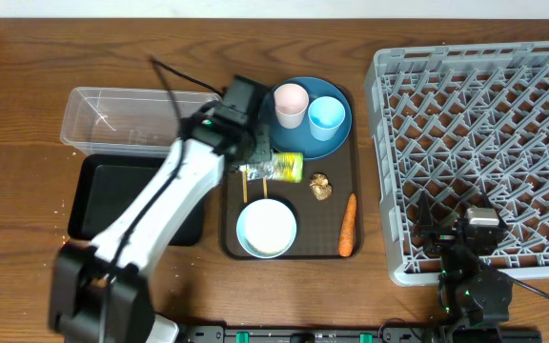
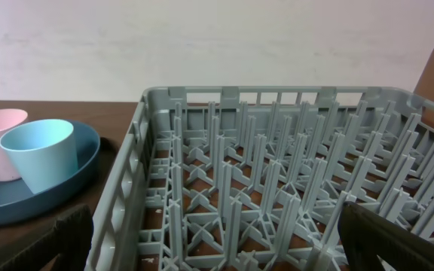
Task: Sort waste into correct bins and load items into the dishwasher rack
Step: 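Carry the wrapper left and drop it into the clear plastic bin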
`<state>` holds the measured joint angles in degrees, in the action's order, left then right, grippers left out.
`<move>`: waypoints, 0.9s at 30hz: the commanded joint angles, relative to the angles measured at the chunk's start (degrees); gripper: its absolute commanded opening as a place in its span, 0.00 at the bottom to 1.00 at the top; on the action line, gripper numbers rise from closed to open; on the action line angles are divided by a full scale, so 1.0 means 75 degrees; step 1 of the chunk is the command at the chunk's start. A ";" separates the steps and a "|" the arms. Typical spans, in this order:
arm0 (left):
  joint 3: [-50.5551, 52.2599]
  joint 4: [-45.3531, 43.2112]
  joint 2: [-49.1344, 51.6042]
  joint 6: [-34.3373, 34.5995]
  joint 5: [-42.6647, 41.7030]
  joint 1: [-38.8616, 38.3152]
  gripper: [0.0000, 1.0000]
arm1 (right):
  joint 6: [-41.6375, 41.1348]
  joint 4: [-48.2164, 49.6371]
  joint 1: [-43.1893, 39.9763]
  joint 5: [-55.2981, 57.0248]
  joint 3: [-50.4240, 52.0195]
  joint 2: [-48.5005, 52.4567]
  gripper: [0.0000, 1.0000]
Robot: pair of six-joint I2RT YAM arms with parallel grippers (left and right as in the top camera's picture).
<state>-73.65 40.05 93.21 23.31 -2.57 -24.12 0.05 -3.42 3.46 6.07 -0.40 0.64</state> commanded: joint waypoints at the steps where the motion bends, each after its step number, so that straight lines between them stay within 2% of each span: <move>1: -0.0035 0.0044 -0.0466 -0.0073 0.0099 0.0184 0.06 | -0.0032 -0.0023 -0.0052 0.0073 0.0015 0.0003 0.99; 5: -0.0035 -0.0087 -0.0988 -0.0067 0.0291 0.0618 0.06 | -0.0032 -0.0023 -0.0052 0.0073 0.0012 0.0003 0.99; 14: -0.0032 -0.0772 -0.1183 -0.0172 0.2264 0.1993 0.06 | -0.0032 -0.0023 -0.0052 0.0073 0.0012 0.0000 0.99; 18: -0.0023 -0.1367 -0.0912 -0.0714 0.2331 0.2620 0.06 | -0.0032 -0.0023 -0.0052 0.0073 0.0012 0.0003 0.99; 27: -0.0023 -0.1874 0.0050 -0.0761 0.2331 0.3920 0.06 | -0.0032 -0.0023 -0.0052 0.0073 0.0012 0.0000 0.99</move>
<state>-73.65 26.48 91.46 18.96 13.56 2.66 0.05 -3.42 3.46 6.07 -0.40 0.64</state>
